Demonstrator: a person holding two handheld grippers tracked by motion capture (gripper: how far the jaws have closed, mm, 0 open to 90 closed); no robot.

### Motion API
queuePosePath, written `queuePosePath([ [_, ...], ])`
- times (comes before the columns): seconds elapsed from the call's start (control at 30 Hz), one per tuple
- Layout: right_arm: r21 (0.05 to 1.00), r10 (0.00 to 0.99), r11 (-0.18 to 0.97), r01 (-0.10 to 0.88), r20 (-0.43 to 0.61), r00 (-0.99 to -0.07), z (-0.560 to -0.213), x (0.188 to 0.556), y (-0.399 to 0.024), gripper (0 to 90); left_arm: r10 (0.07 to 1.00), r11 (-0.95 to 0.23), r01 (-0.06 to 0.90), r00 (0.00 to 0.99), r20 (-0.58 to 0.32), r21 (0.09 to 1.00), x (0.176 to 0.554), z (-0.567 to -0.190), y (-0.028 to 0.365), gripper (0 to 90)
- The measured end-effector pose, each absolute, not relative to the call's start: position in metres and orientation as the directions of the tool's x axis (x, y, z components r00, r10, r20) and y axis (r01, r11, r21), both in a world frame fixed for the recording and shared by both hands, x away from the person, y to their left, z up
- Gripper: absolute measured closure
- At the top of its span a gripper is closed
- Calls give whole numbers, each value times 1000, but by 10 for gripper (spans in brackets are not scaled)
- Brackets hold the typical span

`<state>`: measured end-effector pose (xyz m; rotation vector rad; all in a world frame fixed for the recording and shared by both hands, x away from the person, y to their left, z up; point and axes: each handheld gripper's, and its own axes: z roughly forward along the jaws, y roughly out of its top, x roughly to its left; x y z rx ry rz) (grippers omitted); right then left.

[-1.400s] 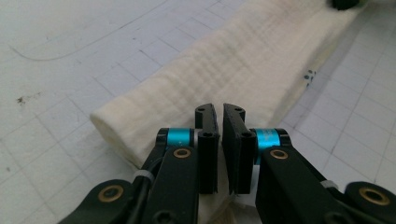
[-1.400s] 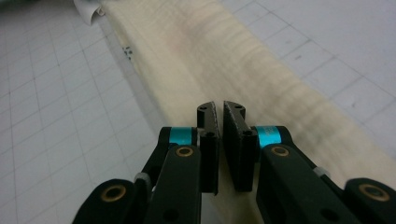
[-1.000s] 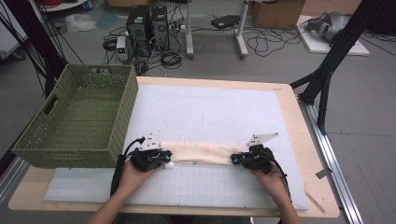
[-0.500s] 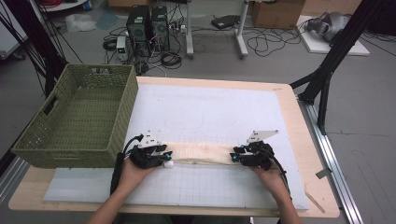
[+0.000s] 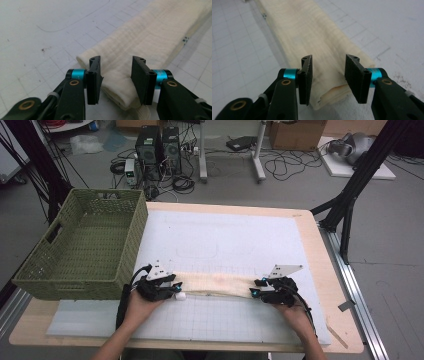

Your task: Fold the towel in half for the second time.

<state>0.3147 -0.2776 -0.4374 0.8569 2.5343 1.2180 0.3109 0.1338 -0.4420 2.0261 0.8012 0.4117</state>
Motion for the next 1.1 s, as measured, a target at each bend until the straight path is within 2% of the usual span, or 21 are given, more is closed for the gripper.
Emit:
queuePosePath([
  [0.2,778,566,482,404,75,-821,-433,315,-277,530,666,-380,370,746,-27,848,313,-444,129,542],
  [0.33,757,561,515,401,56,-826,-438,314,-275,506,644,-422,387,764,-29,820,314,-448,125,522],
  [0.53,750,566,526,402,44,-823,-442,310,-279,489,637,-420,397,770,-46,816,314,-449,128,522],
  [0.73,744,569,547,383,5,-822,-444,306,-282,489,634,-433,381,773,-25,817,313,-449,127,525],
  [0.87,747,575,535,394,20,-818,-444,307,-284,474,646,-432,381,763,-15,817,313,-447,127,525],
  [0.93,750,573,529,397,29,-819,-440,308,-284,476,660,-395,383,751,-32,835,313,-444,129,531],
  [1.03,796,568,471,380,55,-821,-428,311,-282,515,678,-344,366,734,-41,865,313,-440,131,588],
  [1.1,814,565,446,373,67,-822,-421,315,-277,521,679,-358,373,733,-35,856,316,-437,129,600],
])
